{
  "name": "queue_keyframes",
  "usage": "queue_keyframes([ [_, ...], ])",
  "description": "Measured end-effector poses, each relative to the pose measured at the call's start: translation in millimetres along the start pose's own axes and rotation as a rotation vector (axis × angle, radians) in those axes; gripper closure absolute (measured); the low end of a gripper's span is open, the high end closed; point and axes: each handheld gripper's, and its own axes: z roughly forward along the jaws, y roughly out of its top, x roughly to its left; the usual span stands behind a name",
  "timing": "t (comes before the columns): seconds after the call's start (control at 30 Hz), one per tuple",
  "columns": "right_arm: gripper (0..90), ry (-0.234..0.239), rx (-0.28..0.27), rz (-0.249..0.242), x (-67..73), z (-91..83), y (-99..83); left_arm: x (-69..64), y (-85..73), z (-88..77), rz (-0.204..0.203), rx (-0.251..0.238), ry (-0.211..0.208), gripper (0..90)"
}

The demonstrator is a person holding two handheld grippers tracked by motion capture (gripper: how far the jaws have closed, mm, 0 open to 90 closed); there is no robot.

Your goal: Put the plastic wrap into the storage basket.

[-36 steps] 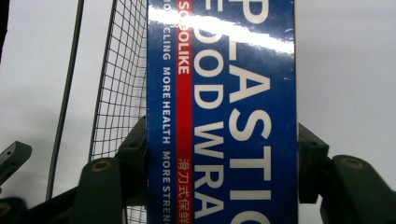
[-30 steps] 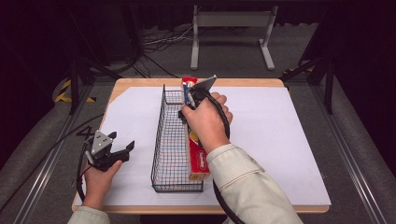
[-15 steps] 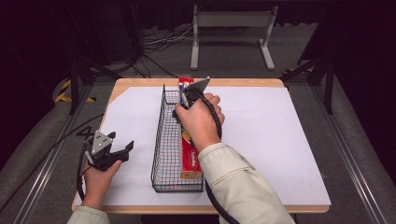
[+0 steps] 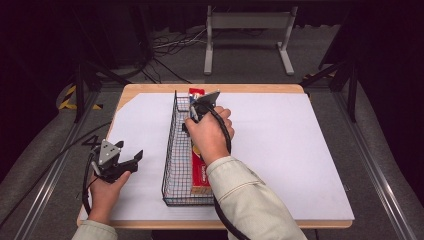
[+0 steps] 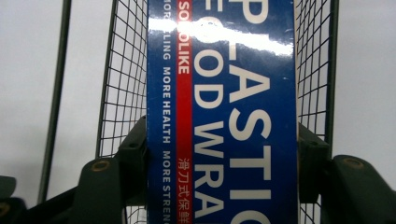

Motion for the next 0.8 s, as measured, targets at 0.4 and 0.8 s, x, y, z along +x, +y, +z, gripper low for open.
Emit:
queue_keyframes([
  [0.4,39.7,-0.014,0.002,0.007,-0.4,19.3,-6.5,0.2,0.0,-0.3,-0.002,0.0,0.003,25.0],
  [0.8,39.6,-0.042,0.007,0.017,-5.9,31.2,-9.0,0.4,-0.5,1.2,0.004,0.01,0.007,25.1],
])
